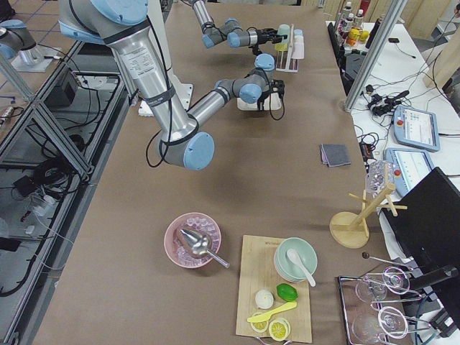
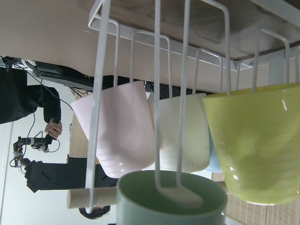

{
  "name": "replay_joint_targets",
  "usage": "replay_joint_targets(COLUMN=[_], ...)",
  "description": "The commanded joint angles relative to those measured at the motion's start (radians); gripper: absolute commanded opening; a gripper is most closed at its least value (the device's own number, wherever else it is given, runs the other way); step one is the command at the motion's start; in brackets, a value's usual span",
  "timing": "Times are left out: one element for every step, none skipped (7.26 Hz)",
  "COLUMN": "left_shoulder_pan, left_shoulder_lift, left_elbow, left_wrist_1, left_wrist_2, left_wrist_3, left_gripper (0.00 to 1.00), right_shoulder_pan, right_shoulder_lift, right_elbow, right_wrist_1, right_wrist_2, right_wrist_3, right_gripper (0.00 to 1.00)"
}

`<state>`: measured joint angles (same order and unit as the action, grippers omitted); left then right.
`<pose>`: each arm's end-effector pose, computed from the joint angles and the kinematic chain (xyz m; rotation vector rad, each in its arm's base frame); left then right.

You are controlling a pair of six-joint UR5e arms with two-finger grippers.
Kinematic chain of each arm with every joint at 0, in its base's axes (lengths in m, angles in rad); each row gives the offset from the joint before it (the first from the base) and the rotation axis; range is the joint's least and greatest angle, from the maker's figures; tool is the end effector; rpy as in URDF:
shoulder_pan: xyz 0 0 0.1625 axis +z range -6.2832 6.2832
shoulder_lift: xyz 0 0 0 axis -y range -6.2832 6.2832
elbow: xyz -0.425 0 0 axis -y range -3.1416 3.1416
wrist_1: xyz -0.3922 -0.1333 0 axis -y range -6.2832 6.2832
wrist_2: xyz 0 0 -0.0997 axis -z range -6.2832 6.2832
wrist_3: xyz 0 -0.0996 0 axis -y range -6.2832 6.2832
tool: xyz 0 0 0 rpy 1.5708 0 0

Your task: Pick up and place green cup on tray

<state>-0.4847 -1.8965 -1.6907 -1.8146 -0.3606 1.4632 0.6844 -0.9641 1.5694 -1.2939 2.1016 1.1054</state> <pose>0.4158 -0.4749 0.3598 0.4348 -1.4556 1.7232 -0.4857 -0.5033 0.2661 0.0520 -0.9895 -0.0332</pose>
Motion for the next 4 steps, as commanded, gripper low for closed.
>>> replay_joint_targets(left_shoulder_pan=[-0.002,-0.002,-0.003,-0.005], left_shoulder_lift=[0.026,0.03,0.03,0.027], left_elbow=[-0.043,-0.034,-0.021,-0.015], left_wrist_1=[-0.216,-0.367,-0.458,-0.513], left_wrist_2=[0.029,0.022,-0.016,-0.117], left_wrist_3=[0.197,0.218,0.191,0.098], left_gripper=[0.14,0.14,0.14,0.14], right_shoulder_pan=[-0.014,-0.019,-0.026,-0.032], right_shoulder_lift=[0.024,0.025,0.025,0.024], right_elbow=[-0.022,-0.022,-0.034,-0.037], right_wrist_1=[0.001,0.004,0.008,0.012], right_wrist_2=[-0.009,-0.034,-0.04,-0.04], right_wrist_3=[0.016,0.016,0.014,0.014], right_gripper=[0.0,0.0,0.0,0.0])
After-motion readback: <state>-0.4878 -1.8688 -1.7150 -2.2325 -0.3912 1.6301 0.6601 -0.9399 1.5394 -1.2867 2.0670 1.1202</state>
